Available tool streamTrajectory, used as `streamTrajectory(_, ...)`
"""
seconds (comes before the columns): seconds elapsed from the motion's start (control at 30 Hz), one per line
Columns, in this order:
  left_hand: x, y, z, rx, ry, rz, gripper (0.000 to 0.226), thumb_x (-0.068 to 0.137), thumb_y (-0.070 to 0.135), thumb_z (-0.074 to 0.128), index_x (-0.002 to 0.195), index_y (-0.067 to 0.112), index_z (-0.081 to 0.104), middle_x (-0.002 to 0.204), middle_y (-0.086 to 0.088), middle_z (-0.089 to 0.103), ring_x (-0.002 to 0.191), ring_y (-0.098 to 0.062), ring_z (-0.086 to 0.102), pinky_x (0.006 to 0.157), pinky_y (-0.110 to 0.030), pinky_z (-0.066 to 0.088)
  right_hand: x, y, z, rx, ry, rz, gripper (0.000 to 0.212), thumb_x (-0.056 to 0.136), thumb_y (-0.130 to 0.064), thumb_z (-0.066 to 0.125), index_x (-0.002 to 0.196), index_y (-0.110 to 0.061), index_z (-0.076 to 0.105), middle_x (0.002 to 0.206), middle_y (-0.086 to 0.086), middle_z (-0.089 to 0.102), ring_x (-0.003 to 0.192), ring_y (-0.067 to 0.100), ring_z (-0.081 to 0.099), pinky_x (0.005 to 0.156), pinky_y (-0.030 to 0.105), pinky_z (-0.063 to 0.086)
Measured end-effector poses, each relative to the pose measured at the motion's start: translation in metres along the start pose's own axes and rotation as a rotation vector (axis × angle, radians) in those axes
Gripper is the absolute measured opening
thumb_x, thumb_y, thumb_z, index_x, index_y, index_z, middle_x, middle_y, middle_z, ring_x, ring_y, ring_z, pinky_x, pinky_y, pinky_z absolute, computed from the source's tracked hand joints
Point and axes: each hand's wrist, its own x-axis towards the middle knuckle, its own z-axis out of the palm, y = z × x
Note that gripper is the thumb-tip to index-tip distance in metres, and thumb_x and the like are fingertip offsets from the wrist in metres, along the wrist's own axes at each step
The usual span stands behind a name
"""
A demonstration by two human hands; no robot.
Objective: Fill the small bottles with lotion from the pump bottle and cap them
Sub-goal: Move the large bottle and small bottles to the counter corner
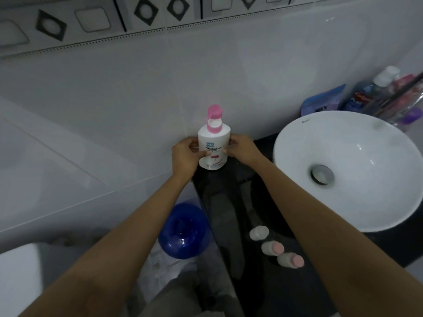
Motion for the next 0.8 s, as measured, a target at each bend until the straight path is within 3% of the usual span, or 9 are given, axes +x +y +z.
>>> streamTrajectory(0.17,0.000,-0.003,0.003,-0.016,0.016,0.025,0.041,0.063,0.012,0.085,0.099,0.005,0.068,0.097,-0.011,0.073,0.086,-0.020,0.069,0.081,-0.036,0.059,0.002,0.001,0.003,0.027,0.024,0.020,0.032,0.082,0.004,0.059,0.114,0.002,0.061,0.112,0.019,0.065,0.104,0.029,0.061,0.091,0.045,0.052)
streamTrajectory(0.3,-0.006,-0.005,0.004,-0.012,0.009,0.071,0.042,0.070,0.016,0.082,0.107,0.004,0.067,0.105,-0.010,0.072,0.092,-0.019,0.067,0.083,-0.028,0.055,-0.003,0.003,0.005,0.069,0.057,0.033,0.027,0.084,0.002,0.059,0.110,0.004,0.063,0.103,0.017,0.067,0.095,0.024,0.062,0.085,0.039,0.053)
streamTrajectory(0.47,-0.020,-0.015,0.002,0.086,0.080,0.054,0.044,0.070,0.022,0.082,0.106,0.006,0.063,0.106,-0.008,0.064,0.092,-0.018,0.059,0.081,-0.027,0.049,-0.041,0.006,-0.001,0.099,0.181,0.139,0.040,0.085,-0.014,0.065,0.120,0.005,0.058,0.102,0.023,0.067,0.086,0.019,0.059,0.090,0.039,0.051)
streamTrajectory(0.53,-0.039,-0.020,0.004,0.086,0.130,0.055,0.034,0.074,0.019,0.079,0.101,0.008,0.061,0.102,-0.009,0.061,0.088,-0.020,0.059,0.080,-0.032,0.052,-0.075,0.006,-0.007,0.122,0.189,0.177,0.038,0.086,-0.021,0.066,0.119,-0.004,0.060,0.094,0.015,0.069,0.083,0.018,0.064,0.087,0.036,0.054)
streamTrajectory(0.6,-0.064,-0.023,0.012,0.020,0.035,0.043,0.024,0.078,0.014,0.075,0.097,0.009,0.062,0.096,-0.009,0.062,0.084,-0.019,0.059,0.081,-0.036,0.053,-0.117,0.010,-0.012,0.111,0.228,0.167,0.029,0.086,-0.026,0.066,0.111,-0.012,0.065,0.087,0.005,0.070,0.081,0.016,0.067,0.082,0.029,0.055)
streamTrajectory(0.7,-0.102,-0.022,0.028,-0.026,-0.310,0.097,0.019,0.078,0.018,0.076,0.094,0.017,0.067,0.095,-0.003,0.064,0.086,-0.013,0.062,0.080,-0.027,0.051,-0.186,0.025,-0.013,0.005,0.365,0.149,0.019,0.084,-0.027,0.068,0.099,-0.015,0.069,0.082,-0.002,0.070,0.077,0.009,0.066,0.074,0.011,0.049)
streamTrajectory(0.8,-0.132,-0.015,0.043,-0.007,-0.543,0.235,0.033,0.071,0.029,0.081,0.100,0.023,0.068,0.102,0.003,0.062,0.096,-0.010,0.060,0.086,-0.021,0.049,-0.238,0.050,-0.006,-0.053,0.387,0.246,0.030,0.080,-0.031,0.072,0.105,-0.015,0.068,0.089,-0.001,0.070,0.081,0.008,0.064,0.075,0.014,0.048)
